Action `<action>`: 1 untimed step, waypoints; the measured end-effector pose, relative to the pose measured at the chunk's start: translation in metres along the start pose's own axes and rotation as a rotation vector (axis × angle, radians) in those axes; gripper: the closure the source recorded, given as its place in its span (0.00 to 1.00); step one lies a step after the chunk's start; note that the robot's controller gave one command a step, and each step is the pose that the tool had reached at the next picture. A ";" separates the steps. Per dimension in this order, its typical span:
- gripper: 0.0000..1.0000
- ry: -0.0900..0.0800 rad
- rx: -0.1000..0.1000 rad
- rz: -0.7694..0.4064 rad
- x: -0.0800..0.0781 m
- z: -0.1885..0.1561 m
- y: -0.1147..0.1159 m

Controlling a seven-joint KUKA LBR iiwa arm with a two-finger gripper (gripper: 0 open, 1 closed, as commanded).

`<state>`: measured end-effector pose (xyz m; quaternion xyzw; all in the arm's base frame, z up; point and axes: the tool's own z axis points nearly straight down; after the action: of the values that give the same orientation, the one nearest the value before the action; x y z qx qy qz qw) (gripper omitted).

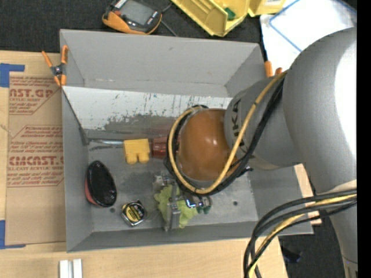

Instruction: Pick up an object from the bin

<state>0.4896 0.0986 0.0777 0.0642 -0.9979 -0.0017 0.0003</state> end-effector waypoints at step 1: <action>0.00 -0.035 0.004 -0.330 0.010 0.004 -0.047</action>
Offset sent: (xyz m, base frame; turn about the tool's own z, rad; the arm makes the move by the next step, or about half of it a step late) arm -0.0092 -0.0610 -0.0077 -0.0082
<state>0.4854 0.0504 0.0734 0.2274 -0.9736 -0.0007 -0.0177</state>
